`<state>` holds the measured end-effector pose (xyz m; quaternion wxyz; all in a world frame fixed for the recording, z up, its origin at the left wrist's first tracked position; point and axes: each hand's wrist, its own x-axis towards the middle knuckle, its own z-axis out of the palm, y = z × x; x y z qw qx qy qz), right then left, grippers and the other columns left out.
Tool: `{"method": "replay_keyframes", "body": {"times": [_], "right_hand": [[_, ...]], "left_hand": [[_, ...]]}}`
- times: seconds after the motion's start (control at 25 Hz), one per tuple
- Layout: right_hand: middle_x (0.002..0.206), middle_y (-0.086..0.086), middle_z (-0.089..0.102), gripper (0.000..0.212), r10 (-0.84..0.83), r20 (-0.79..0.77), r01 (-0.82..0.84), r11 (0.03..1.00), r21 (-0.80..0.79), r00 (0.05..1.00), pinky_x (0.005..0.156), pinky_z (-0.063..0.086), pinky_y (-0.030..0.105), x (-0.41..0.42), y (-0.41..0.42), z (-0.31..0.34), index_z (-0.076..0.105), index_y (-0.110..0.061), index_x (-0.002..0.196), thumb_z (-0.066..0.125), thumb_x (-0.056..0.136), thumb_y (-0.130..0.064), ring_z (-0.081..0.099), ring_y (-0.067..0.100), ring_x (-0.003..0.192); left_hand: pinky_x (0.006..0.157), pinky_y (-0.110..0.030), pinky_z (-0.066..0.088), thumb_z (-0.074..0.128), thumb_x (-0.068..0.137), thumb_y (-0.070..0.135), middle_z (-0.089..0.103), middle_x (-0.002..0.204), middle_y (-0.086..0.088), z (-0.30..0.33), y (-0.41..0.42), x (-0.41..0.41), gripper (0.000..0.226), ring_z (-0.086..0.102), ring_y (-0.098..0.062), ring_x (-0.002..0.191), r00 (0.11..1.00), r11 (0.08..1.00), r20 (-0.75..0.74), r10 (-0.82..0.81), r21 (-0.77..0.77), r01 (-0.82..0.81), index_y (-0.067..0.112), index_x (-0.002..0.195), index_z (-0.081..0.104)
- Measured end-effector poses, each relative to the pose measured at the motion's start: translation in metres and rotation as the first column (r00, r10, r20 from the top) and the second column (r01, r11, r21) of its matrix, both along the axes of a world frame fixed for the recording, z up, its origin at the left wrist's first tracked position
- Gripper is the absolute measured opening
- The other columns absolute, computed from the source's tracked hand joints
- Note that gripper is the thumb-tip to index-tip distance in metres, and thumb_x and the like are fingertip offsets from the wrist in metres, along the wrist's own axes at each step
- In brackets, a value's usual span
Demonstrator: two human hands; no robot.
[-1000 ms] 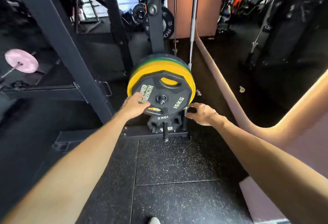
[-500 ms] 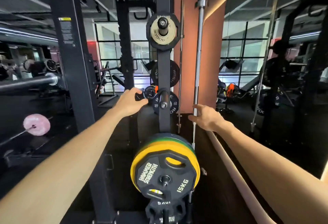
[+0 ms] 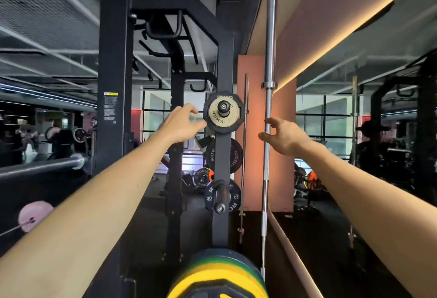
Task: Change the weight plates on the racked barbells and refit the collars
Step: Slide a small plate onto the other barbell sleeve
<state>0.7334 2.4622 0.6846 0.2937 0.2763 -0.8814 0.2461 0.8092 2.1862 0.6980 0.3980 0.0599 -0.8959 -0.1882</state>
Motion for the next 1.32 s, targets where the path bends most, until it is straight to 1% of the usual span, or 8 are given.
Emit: {"method": "replay_keyframes", "body": {"times": [0.16,0.4,0.76,0.96,1.08,1.16,1.24,1.32], "right_hand": [[0.140,0.010,0.054,0.059,0.002,-0.067,-0.001,1.000,0.013,0.998,0.106,0.040,0.048,-0.009,-0.001,0.025,0.040,-0.021,0.143,0.053,0.092,-0.049,0.052,0.032,0.125],[0.141,0.009,0.052,0.059,0.001,-0.032,0.000,1.000,0.021,0.999,0.106,0.041,0.049,-0.047,-0.014,0.031,0.041,-0.020,0.142,0.053,0.091,-0.047,0.052,0.032,0.126],[0.138,0.014,0.054,0.054,0.018,-0.020,-0.019,1.000,-0.007,1.000,0.101,0.044,0.038,-0.164,-0.089,0.049,0.044,-0.010,0.139,0.053,0.095,-0.038,0.053,0.032,0.122],[0.129,0.017,0.058,0.043,0.043,-0.026,-0.045,0.997,-0.058,0.999,0.094,0.044,0.035,-0.235,-0.139,0.058,0.049,-0.004,0.131,0.051,0.096,-0.029,0.055,0.034,0.116],[0.111,0.018,0.062,0.026,0.047,-0.004,-0.047,0.995,-0.089,0.999,0.079,0.042,0.031,-0.269,-0.156,0.060,0.055,-0.005,0.111,0.047,0.098,-0.026,0.057,0.034,0.101],[0.097,0.017,0.061,0.021,0.051,-0.010,-0.052,0.989,-0.136,0.999,0.071,0.037,0.028,-0.289,-0.164,0.064,0.054,-0.007,0.093,0.045,0.097,-0.025,0.055,0.032,0.089],[0.084,0.016,0.058,0.027,0.080,-0.008,-0.080,0.978,-0.195,0.997,0.065,0.036,0.028,-0.299,-0.170,0.067,0.052,-0.006,0.077,0.043,0.097,-0.022,0.050,0.027,0.081],[0.081,0.017,0.056,0.033,0.114,0.022,-0.105,0.966,-0.237,0.993,0.065,0.036,0.032,-0.304,-0.177,0.069,0.052,-0.006,0.071,0.043,0.097,-0.023,0.046,0.025,0.081]], "left_hand": [[0.101,-0.043,0.043,0.057,0.080,0.057,0.048,0.137,-0.004,0.025,0.004,-0.005,0.056,0.050,-0.025,0.123,0.999,0.999,-0.035,0.022,0.026,-0.022,0.030,0.128,0.048],[0.100,-0.041,0.043,0.057,0.088,0.047,0.049,0.138,-0.006,0.023,-0.006,-0.040,0.052,0.050,-0.026,0.122,0.999,0.999,-0.018,0.034,0.009,-0.034,0.023,0.133,0.046],[0.093,-0.044,0.048,0.051,0.089,0.050,0.064,0.115,-0.004,0.040,-0.069,-0.173,0.043,0.058,-0.027,0.105,0.998,0.998,0.010,0.060,-0.012,-0.060,0.026,0.123,0.049],[0.088,-0.034,0.047,0.052,0.094,0.040,0.064,0.109,-0.003,0.043,-0.103,-0.253,0.034,0.059,-0.024,0.099,0.999,1.000,-0.042,-0.009,0.018,0.009,0.020,0.121,0.055],[0.077,-0.031,0.044,0.050,0.098,0.034,0.065,0.088,-0.003,0.046,-0.104,-0.285,0.024,0.059,-0.024,0.089,0.987,0.992,-0.110,-0.113,0.041,0.118,0.016,0.107,0.061],[0.070,-0.035,0.044,0.047,0.098,0.038,0.063,0.074,-0.007,0.052,-0.102,-0.302,0.031,0.058,-0.029,0.079,0.983,0.991,-0.130,-0.127,0.021,0.131,0.013,0.088,0.063],[0.059,-0.034,0.037,0.046,0.097,0.039,0.048,0.062,-0.005,0.058,-0.100,-0.313,0.042,0.048,-0.030,0.068,0.989,0.997,-0.129,-0.079,-0.017,0.077,0.014,0.064,0.050],[0.059,-0.033,0.033,0.046,0.097,0.034,0.042,0.064,-0.007,0.063,-0.098,-0.320,0.046,0.042,-0.028,0.066,0.991,1.000,-0.132,-0.017,-0.014,0.015,0.015,0.056,0.040]]}}
